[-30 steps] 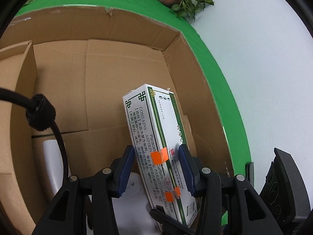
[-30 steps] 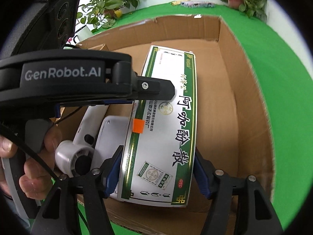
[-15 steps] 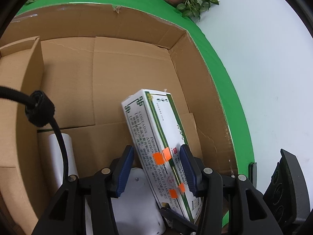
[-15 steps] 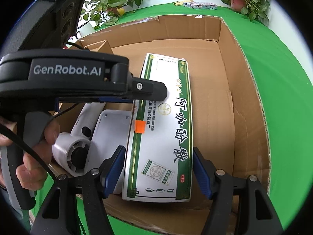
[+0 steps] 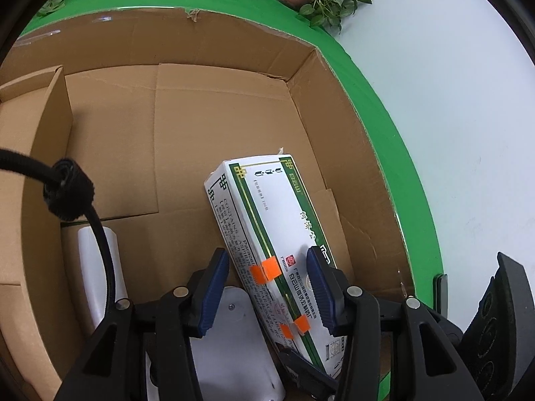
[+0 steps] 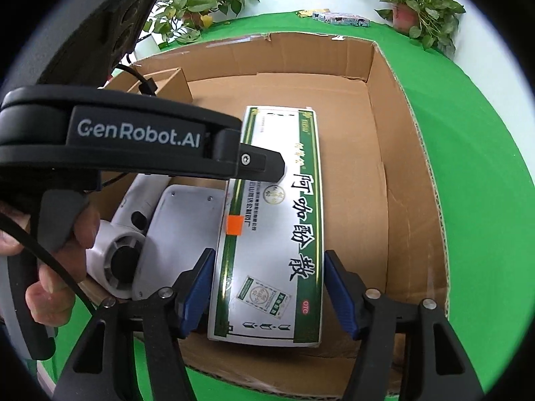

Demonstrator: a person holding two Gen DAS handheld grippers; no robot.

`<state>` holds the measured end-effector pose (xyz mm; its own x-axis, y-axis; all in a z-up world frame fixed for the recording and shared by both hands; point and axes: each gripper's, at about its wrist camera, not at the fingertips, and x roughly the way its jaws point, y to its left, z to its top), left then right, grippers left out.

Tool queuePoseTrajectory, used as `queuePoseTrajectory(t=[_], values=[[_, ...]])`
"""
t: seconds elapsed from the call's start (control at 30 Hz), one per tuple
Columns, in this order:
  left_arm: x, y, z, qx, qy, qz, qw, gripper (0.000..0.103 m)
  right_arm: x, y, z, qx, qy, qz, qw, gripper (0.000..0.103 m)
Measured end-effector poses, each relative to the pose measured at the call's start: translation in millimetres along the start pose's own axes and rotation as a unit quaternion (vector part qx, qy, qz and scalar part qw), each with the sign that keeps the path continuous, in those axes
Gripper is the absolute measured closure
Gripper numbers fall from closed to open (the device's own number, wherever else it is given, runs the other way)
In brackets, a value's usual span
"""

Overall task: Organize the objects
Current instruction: 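Lower the medicine box into the box beside the white device, then open the right tool and withdraw it from the box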

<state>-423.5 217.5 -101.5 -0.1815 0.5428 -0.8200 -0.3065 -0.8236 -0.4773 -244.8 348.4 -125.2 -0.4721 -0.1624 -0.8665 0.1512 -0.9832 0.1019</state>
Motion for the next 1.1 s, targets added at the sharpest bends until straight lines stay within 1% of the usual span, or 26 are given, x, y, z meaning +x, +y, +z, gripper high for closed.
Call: queuePoseTrajectory(t=[0.1,0.27,0.37,0.47,0.53,0.6,0.63,0.67,0.7,0.73,0.77,0.8,0.83,0.87,0.9,0.93,0.97,1.0,1.03,1.07,1.1], values=[[-4.3,3.7,-1.6,-0.004,0.004,-0.006,1.0000,0.058,-0.2,0.3,0.3,0.005,-0.001,0.003,1.000,0.040],[-9.3,3.0,-5.2,-0.002,0.005,-0.008,1.0000,0.058,-10.0,3.5,-5.6,0.011,0.003,0.023,1.000,0.038],[-7.4,1.1,-9.9,0.004,0.012,-0.002,0.9999,0.058,-11.6,1.8,-7.9,0.015,0.003,0.031,0.999,0.038],[-10.9,-0.9,-13.1,0.007,0.007,0.006,0.9999,0.058,-15.8,1.7,-9.1,0.016,-0.001,0.030,0.999,0.038],[-21.4,-4.2,-16.8,0.014,-0.003,0.009,0.9999,0.058,-20.6,2.3,-10.5,0.015,-0.009,0.029,0.999,0.037],[-40.9,-11.5,-21.6,0.035,-0.035,0.028,0.9984,0.058,-29.2,2.1,-13.1,0.017,-0.029,0.028,0.999,0.037],[-51.1,-13.4,-25.1,0.044,-0.051,0.033,0.9972,0.056,-37.7,2.8,-15.6,0.016,-0.050,0.018,0.998,0.032],[-64.3,-15.1,-30.0,0.053,-0.071,0.037,0.9954,0.056,-44.5,3.9,-18.0,0.014,-0.073,0.004,0.997,0.024],[-82.6,-16.4,-38.0,0.062,-0.096,0.044,0.9925,0.055,-53.0,4.6,-21.9,0.014,-0.101,-0.009,0.995,0.012],[-96.3,-16.9,-45.0,0.068,-0.119,0.054,0.9891,0.050,-61.9,3.3,-25.9,0.015,-0.132,-0.019,0.991,0.005],[-111.2,-17.3,-54.1,0.074,-0.146,0.068,0.9842,0.042,-67.7,3.6,-30.5,0.016,-0.152,-0.024,0.988,0.000],[-127.2,-17.8,-65.7,0.080,-0.180,0.092,0.9761,0.037,-74.3,4.7,-37.6,0.019,-0.175,-0.026,0.984,0.000],[-142.4,-17.8,-79.4,0.085,-0.216,0.124,0.9649,0.024,-77.6,5.8,-42.7,0.019,-0.188,-0.028,0.982,0.000],[-156.2,-17.5,-95.6,0.088,-0.255,0.166,0.9485,0.009,-80.2,8.0,-47.3,0.019,-0.198,-0.031,0.979,0.001],[-166.3,-17.2,-109.9,0.089,-0.283,0.202,0.9334,0.002,-81.9,10.8,-51.3,0.019,-0.207,-0.036,0.978,0.000],[-174.2,-17.0,-127.4,0.092,-0.317,0.245,0.9118,0.000,-84.6,17.1,-56.1,0.018,-0.216,-0.043,0.975,0.001],[-175.4,-16.6,-139.9,0.101,-0.340,0.272,0.8944,0.000,-82.0,17.9,-55.3,0.018,-0.220,-0.047,0.974,0.000],[-176.9,-16.2,-153.5,0.113,-0.352,0.291,0.8824,0.000,-82.6,19.8,-54.2,0.021,-0.220,-0.048,0.974,0.000],[-171.1,-16.1,-162.2,0.123,-0.357,0.310,0.8724,0.000,-77.7,21.0,-51.9,0.021,-0.215,-0.048,0.975,0.000],[-166.4,-15.3,-170.7,0.128,-0.357,0.327,0.8655,0.001,-77.3,23.0,-53.4,0.021,-0.210,-0.048,0.976,0.000],[-161.2,-13.0,-181.5,0.130,-0.355,0.342,0.8603,0.001,-73.8,25.5,-54.1,0.018,-0.206,-0.051,0.977,0.001]])
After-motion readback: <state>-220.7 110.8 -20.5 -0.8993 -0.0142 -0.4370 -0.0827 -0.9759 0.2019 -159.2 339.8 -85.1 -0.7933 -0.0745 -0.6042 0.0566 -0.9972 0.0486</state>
